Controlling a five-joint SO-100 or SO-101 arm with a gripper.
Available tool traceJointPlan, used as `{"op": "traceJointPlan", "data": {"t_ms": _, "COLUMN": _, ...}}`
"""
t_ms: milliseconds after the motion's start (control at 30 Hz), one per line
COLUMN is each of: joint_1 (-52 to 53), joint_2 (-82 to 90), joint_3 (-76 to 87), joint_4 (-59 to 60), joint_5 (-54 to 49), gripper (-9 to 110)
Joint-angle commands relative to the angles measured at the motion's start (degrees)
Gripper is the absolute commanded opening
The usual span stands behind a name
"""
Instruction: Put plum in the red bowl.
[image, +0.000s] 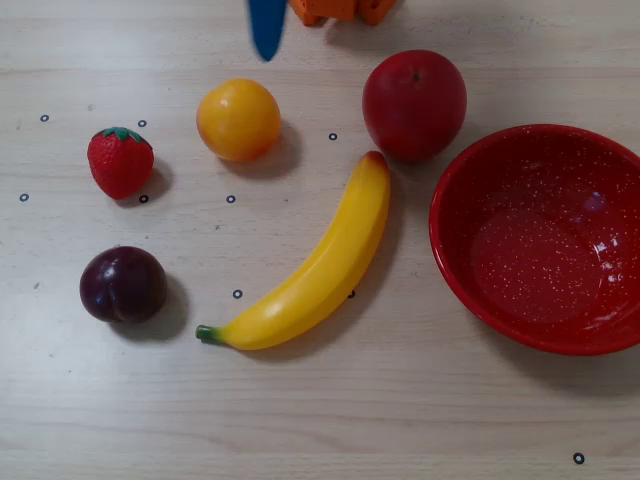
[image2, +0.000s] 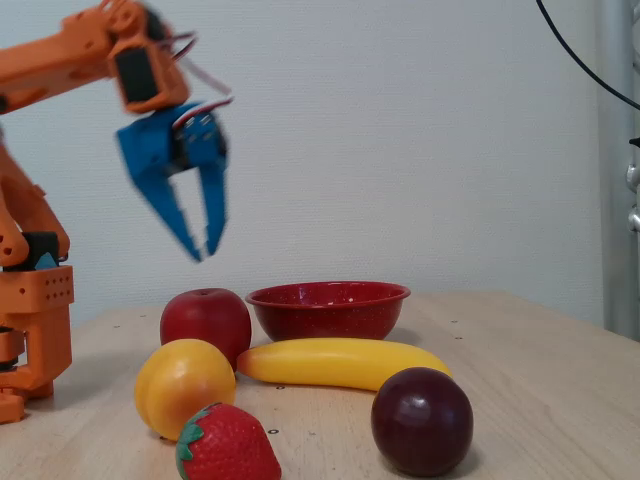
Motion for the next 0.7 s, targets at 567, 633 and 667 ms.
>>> {"op": "traceJointPlan", "data": {"t_ms": 567, "joint_1": -16.26, "joint_2": -45.44, "joint_3": -63.46, "joint_4": 17.67, "joint_5": 16.96, "gripper": 4}}
{"op": "traceJointPlan", "data": {"t_ms": 633, "joint_1": -17.05, "joint_2": -48.78, "joint_3": -66.53, "joint_4": 17.93, "joint_5": 17.75, "gripper": 7}}
{"op": "traceJointPlan", "data": {"t_ms": 667, "joint_1": -17.31, "joint_2": -50.36, "joint_3": -67.85, "joint_4": 17.93, "joint_5": 18.11, "gripper": 9}}
